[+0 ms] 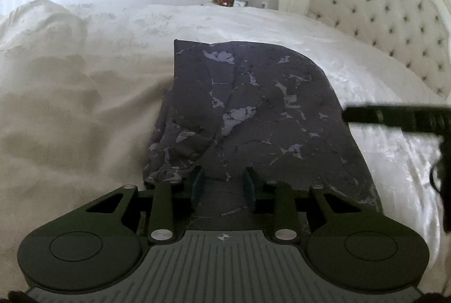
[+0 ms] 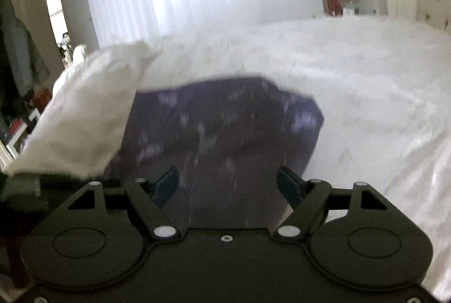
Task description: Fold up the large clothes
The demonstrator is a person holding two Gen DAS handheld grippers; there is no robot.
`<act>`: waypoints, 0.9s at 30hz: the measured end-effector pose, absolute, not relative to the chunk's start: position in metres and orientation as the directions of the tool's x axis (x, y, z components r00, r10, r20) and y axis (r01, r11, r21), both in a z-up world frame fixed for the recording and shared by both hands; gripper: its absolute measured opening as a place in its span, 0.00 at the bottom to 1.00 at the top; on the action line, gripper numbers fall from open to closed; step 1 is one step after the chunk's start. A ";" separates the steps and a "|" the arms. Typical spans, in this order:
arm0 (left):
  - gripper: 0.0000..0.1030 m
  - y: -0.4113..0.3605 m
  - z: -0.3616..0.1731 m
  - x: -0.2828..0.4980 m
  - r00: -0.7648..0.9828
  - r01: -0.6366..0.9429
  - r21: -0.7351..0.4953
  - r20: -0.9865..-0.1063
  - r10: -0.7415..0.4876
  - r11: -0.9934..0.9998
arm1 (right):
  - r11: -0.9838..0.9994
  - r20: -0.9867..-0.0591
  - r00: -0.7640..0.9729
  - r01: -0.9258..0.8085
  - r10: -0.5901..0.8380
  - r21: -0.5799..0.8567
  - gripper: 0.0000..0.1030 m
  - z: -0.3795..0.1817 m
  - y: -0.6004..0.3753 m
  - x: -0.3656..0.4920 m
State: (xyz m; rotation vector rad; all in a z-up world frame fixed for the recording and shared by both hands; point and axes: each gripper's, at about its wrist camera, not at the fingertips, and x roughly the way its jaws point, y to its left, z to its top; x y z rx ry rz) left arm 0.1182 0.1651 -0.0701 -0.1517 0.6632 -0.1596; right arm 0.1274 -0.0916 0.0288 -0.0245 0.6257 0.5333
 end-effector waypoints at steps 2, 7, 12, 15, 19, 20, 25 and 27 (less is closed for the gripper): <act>0.30 0.164 -0.070 0.117 0.778 0.099 -0.190 -0.597 -0.195 0.977 | 0.856 -0.561 0.680 -0.507 0.472 0.105 0.66 0.035 -0.083 0.135; 0.30 0.167 -0.071 0.117 0.779 0.094 -0.209 -0.593 -0.202 0.973 | 0.826 -0.573 0.665 -0.563 0.480 0.038 0.61 0.031 -0.049 0.161; 0.30 0.168 -0.072 0.118 0.780 0.091 -0.222 -0.590 -0.208 0.971 | 0.824 -0.632 0.651 -0.565 0.420 -0.034 0.60 0.007 -0.015 0.201; 0.30 0.172 -0.073 0.119 0.778 0.084 -0.237 -0.591 -0.212 0.968 | 0.832 -0.667 0.636 -0.553 0.390 -0.041 0.60 -0.009 -0.003 0.225; 0.30 0.176 -0.075 0.121 0.778 0.075 -0.257 -0.590 -0.218 0.963 | 0.845 -0.686 0.626 -0.534 0.372 -0.029 0.60 -0.016 0.001 0.242; 0.30 0.176 -0.075 0.121 0.778 0.075 -0.256 -0.589 -0.217 0.964 | 0.845 -0.688 0.625 -0.534 0.370 -0.031 0.60 -0.017 0.001 0.242; 0.30 0.177 -0.075 0.118 0.783 0.084 -0.264 -0.579 -0.228 0.961 | 0.839 -0.657 0.638 -0.543 0.401 -0.015 0.62 -0.014 -0.007 0.235; 0.33 0.180 -0.074 0.116 0.785 0.092 -0.285 -0.569 -0.245 0.954 | 0.830 -0.628 0.639 -0.557 0.444 0.019 0.74 -0.009 -0.016 0.229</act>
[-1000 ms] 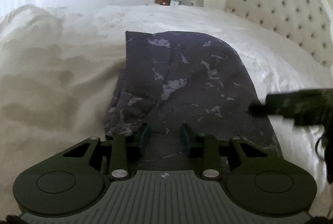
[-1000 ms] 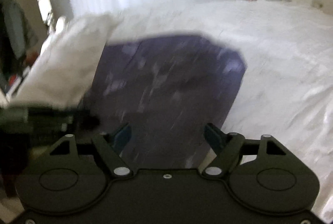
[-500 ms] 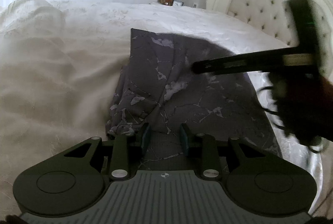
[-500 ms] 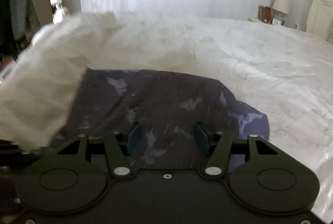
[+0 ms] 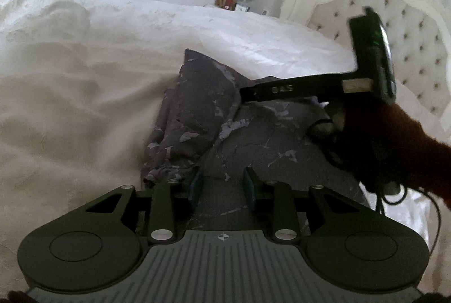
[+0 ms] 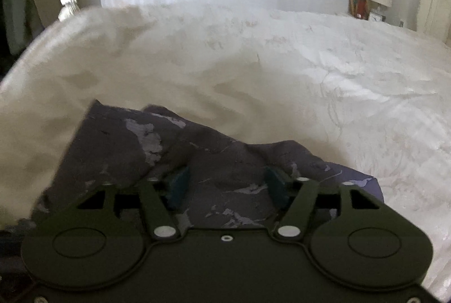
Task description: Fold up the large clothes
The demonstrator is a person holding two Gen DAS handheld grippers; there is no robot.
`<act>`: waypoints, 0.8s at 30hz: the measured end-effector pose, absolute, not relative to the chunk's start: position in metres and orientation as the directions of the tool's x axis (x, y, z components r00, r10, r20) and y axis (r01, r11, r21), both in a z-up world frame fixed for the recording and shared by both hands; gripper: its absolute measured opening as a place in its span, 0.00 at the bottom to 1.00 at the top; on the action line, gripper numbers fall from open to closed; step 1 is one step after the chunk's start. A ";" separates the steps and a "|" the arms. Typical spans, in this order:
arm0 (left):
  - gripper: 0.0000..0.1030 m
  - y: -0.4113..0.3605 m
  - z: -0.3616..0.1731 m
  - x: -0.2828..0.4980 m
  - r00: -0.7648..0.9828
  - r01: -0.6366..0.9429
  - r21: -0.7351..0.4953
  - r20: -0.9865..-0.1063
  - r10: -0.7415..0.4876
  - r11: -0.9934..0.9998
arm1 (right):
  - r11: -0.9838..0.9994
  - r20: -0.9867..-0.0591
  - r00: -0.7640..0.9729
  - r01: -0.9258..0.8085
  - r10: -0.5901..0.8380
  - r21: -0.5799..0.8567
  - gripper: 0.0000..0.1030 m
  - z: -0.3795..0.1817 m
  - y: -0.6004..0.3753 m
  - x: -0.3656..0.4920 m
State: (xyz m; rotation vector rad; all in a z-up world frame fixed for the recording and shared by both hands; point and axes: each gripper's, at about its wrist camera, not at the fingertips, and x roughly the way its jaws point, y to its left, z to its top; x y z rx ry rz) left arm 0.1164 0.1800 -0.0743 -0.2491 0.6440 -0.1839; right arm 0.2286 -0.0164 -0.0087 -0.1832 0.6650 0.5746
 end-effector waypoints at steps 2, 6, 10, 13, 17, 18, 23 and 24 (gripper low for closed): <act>0.38 0.183 -0.072 0.115 0.786 0.106 -0.314 -0.555 -0.272 0.944 | 0.822 -0.598 0.640 -0.566 0.483 0.058 0.84 -0.003 -0.027 0.221; 0.52 0.189 -0.065 0.112 0.793 0.133 -0.354 -0.522 -0.313 0.926 | 0.820 -0.540 0.657 -0.561 0.526 0.116 0.90 0.010 -0.056 0.195; 0.67 0.191 -0.052 0.100 0.845 0.108 -0.315 -0.471 -0.254 0.943 | 0.837 -0.504 0.681 -0.515 0.531 0.185 0.99 0.016 -0.092 0.176; 0.75 0.197 -0.051 0.099 0.858 0.051 -0.284 -0.478 -0.188 0.957 | 0.850 -0.507 0.682 -0.433 0.526 0.300 0.99 0.010 -0.122 0.176; 0.75 0.208 -0.070 0.116 0.760 -0.006 -0.325 -0.617 -0.207 0.946 | 0.833 -0.529 0.659 -0.302 0.534 0.464 0.99 -0.012 -0.154 0.188; 0.75 0.210 -0.075 0.120 0.729 -0.003 -0.346 -0.643 -0.235 0.938 | 0.817 -0.530 0.648 -0.276 0.547 0.505 0.99 -0.019 -0.159 0.191; 0.82 0.219 -0.084 0.136 0.644 0.020 -0.435 -0.683 -0.345 0.900 | 0.716 -0.510 0.575 -0.204 0.639 0.667 0.99 -0.049 -0.168 0.205; 0.85 0.221 -0.085 0.140 0.630 0.020 -0.451 -0.687 -0.362 0.892 | 0.699 -0.500 0.567 -0.202 0.654 0.686 0.99 -0.053 -0.168 0.207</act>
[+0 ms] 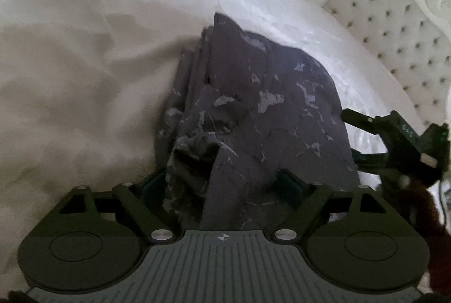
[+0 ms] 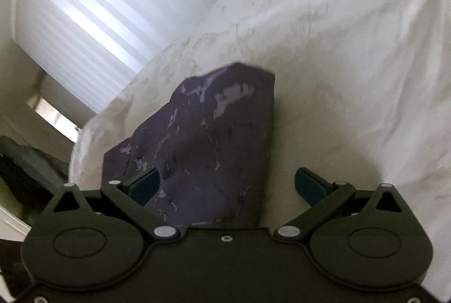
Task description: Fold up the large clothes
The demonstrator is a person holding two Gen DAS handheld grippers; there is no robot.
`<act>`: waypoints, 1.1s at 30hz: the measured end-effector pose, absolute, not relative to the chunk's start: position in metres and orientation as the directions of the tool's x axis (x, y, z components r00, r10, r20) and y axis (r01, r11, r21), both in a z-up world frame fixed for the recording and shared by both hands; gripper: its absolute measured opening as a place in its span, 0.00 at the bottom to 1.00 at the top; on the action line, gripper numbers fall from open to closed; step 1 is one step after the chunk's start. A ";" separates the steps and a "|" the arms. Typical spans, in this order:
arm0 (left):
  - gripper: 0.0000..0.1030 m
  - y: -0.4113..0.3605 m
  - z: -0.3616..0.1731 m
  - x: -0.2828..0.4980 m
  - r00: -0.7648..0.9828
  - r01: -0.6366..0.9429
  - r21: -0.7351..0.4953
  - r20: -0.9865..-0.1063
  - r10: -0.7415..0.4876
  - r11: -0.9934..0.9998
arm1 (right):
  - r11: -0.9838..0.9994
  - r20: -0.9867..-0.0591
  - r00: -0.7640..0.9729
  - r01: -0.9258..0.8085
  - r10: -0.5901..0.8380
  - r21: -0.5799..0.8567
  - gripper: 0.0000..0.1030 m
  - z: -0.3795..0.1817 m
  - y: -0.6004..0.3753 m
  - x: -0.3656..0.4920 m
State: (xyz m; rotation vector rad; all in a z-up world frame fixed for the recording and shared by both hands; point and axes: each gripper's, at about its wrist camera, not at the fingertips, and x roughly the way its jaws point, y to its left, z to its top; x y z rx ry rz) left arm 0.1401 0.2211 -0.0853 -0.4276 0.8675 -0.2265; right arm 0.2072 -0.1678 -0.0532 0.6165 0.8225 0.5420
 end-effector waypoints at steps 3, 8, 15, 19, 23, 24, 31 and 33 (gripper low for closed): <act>0.90 0.226 -0.091 0.148 0.597 0.023 -0.502 -0.687 -0.415 0.865 | 0.654 -0.468 0.546 -0.211 0.695 0.726 1.00 -0.062 -0.164 0.213; 0.99 0.219 -0.099 0.157 0.563 0.070 -0.535 -0.676 -0.476 0.842 | 0.571 -0.410 0.496 -0.231 0.766 0.788 1.00 -0.073 -0.153 0.226; 0.92 0.215 -0.092 0.159 0.538 0.141 -0.570 -0.642 -0.546 0.809 | 0.641 -0.474 0.480 -0.279 0.738 0.715 0.72 -0.061 -0.134 0.228; 0.90 0.202 -0.078 0.160 0.538 0.197 -0.567 -0.620 -0.572 0.800 | 0.644 -0.464 0.484 -0.319 0.742 0.696 0.65 -0.049 -0.141 0.219; 0.90 0.178 -0.076 0.170 0.520 0.231 -0.586 -0.601 -0.607 0.777 | 0.686 -0.491 0.500 -0.356 0.714 0.635 0.64 -0.031 -0.150 0.218; 0.90 0.171 -0.079 0.174 0.516 0.234 -0.596 -0.594 -0.617 0.769 | 0.696 -0.493 0.510 -0.359 0.705 0.622 0.64 -0.027 -0.157 0.219; 0.90 0.087 -0.085 0.226 0.482 0.306 -0.641 -0.533 -0.695 0.704 | 0.797 -0.541 0.607 -0.293 0.581 0.528 0.63 0.000 -0.230 0.233; 0.90 0.056 -0.083 0.246 0.460 0.342 -0.650 -0.515 -0.724 0.679 | 0.829 -0.556 0.645 -0.239 0.525 0.505 0.63 0.007 -0.262 0.242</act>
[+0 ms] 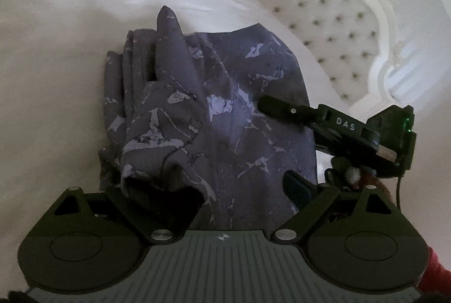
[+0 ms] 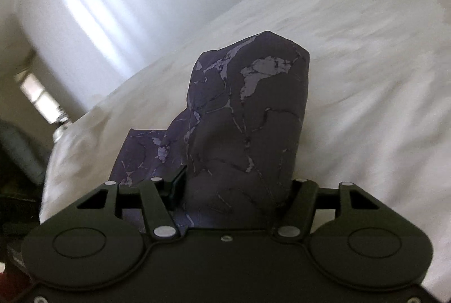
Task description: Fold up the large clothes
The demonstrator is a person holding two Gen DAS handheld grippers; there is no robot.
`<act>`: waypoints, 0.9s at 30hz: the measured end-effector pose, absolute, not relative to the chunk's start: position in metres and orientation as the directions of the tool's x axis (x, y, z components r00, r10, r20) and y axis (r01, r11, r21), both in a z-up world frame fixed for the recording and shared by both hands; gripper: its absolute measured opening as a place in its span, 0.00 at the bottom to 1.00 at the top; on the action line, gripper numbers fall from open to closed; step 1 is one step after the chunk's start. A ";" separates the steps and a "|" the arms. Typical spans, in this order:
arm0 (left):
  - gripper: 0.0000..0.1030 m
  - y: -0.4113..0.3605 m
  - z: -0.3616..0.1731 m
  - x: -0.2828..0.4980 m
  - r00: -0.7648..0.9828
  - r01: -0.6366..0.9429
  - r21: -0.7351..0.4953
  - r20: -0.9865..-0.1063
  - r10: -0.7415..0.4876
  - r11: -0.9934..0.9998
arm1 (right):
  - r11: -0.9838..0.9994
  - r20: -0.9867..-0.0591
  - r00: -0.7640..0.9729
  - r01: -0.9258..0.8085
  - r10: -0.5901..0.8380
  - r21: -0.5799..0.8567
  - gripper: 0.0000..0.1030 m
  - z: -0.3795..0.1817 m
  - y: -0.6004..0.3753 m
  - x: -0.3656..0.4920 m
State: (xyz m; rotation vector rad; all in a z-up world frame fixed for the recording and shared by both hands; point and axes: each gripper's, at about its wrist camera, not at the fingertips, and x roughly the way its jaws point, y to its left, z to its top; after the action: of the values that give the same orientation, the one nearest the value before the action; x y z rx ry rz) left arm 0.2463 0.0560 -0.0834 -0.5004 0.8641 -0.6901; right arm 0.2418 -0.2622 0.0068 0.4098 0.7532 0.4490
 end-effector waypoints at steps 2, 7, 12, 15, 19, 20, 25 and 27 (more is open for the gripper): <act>0.90 0.025 -0.082 0.269 0.431 0.361 -0.668 -0.499 -0.751 0.651 | 0.861 -0.571 0.679 -0.188 0.461 0.472 0.63 0.013 -0.289 0.254; 0.84 -0.022 -0.082 0.301 0.425 0.408 -0.615 -0.526 -0.736 0.675 | 0.924 -0.613 0.731 -0.064 0.301 0.378 0.75 0.023 -0.341 0.283; 0.85 -0.011 -0.119 0.307 0.428 0.331 -0.548 -0.639 -0.640 0.768 | 0.936 -0.696 0.698 0.107 0.169 0.334 0.81 -0.002 -0.363 0.287; 0.85 0.002 -0.125 0.297 0.436 0.327 -0.571 -0.616 -0.656 0.753 | 0.931 -0.651 0.743 0.107 0.158 0.348 0.82 -0.003 -0.358 0.267; 0.85 0.002 -0.115 0.289 0.464 0.345 -0.543 -0.611 -0.642 0.766 | 0.932 -0.578 0.807 0.106 0.122 0.345 0.91 0.010 -0.366 0.232; 0.85 0.000 -0.111 0.286 0.480 0.351 -0.531 -0.605 -0.635 0.771 | 0.935 -0.562 0.820 0.106 0.111 0.339 0.95 0.014 -0.365 0.224; 0.85 0.004 -0.083 0.251 0.597 0.414 -0.389 -0.566 -0.568 0.823 | 0.951 -0.517 0.855 0.135 0.031 0.279 1.00 0.029 -0.354 0.190; 0.86 0.005 -0.072 0.235 0.642 0.436 -0.306 -0.553 -0.531 0.846 | 0.950 -0.521 0.854 0.158 0.005 0.270 1.00 0.031 -0.347 0.175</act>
State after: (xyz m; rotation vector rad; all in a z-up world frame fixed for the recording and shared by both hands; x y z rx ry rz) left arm 0.2345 0.0046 -0.0718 -0.1495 0.6771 -0.5528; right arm 0.1753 -0.3471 0.0310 0.3114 0.5440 -0.0819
